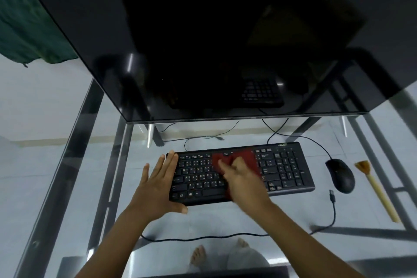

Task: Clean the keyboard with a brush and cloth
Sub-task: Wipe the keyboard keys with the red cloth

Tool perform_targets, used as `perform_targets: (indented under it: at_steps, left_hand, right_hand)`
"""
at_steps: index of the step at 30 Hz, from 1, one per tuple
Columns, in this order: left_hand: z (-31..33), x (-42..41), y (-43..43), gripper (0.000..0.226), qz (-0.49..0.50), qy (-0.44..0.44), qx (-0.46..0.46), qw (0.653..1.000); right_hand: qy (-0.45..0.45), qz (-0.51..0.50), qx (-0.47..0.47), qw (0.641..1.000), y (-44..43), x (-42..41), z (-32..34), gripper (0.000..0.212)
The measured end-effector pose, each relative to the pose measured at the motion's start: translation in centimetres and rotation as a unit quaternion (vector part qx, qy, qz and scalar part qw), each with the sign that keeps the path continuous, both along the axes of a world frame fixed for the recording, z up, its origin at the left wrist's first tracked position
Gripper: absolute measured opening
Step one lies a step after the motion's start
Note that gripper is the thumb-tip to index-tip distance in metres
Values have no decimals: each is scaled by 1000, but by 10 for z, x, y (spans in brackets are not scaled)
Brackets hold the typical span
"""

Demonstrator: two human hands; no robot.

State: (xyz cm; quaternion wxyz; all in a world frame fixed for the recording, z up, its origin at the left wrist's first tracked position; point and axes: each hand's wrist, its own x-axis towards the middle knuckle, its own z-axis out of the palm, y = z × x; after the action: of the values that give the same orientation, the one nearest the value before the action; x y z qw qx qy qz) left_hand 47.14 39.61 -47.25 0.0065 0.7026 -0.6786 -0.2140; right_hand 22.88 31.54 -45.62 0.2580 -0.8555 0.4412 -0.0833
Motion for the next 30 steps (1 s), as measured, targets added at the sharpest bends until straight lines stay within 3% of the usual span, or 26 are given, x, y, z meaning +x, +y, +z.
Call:
perform_targets:
  at_steps: [1,3,5,7,8,12,13,14,16,18,20,22,24,25,26,28,30]
  left_hand:
    - [2,-1,-1,142,2,-5,9,1000]
    - [8,-3,-4,140,10,-15,22,1000]
    - [14,-10,-6,135,12,-35,19,999]
    - [16,-26,-11,132,8,-43,-6,999]
    - [17,-38,-15,131,8,-34,-20,999]
    - [13,-97,-38,119,-18,4,-40,999]
    - [14,-110,-44,115,-26,8,-42,999]
    - [15,-122,-50,113,-33,7,-42,999]
    - [18,-142,-60,111,-43,0,-43,998]
    - [18,-156,-68,110,-44,-3,-31,999]
    - [15,-166,-73,111,-38,-1,-19,999]
    - [10,-171,-74,114,-30,-5,-22,999]
    - [8,-170,-73,115,-30,-13,-25,999]
    - [8,-170,-73,115,-34,-12,-23,999]
    - [8,-168,-73,115,-36,-10,-22,999]
    - [8,-167,-73,115,-37,-9,-20,999]
    - [9,-168,-73,115,-41,-13,-13,999]
  right_hand:
    - [-6,62,61,996,10,3,3,47]
    - [15,117,69,991,-2,-11,8,45]
    - [67,-13,17,998,-36,-26,10,42]
    - [144,-185,-17,972,-58,-34,8,42]
    - [139,-214,-18,967,-56,-33,10,43]
    - [79,34,7,996,-19,-32,8,45]
    - [79,80,-4,994,-18,-43,10,38]
    - [103,91,-71,988,-25,-56,12,36]
    - [167,6,-127,978,-45,-88,8,36]
    - [157,-152,-115,969,-59,-116,8,34]
    - [144,-210,-88,963,-53,-119,6,23]
    - [96,-148,-36,984,-37,-112,3,22]
    - [80,-9,-6,997,-25,-107,-1,59]
    - [95,9,-26,995,-32,-114,0,64]
    - [96,-9,-65,993,-43,-122,3,55]
    - [155,-146,-72,974,-68,-136,6,38]
    - [151,-220,-58,962,-78,-136,6,43]
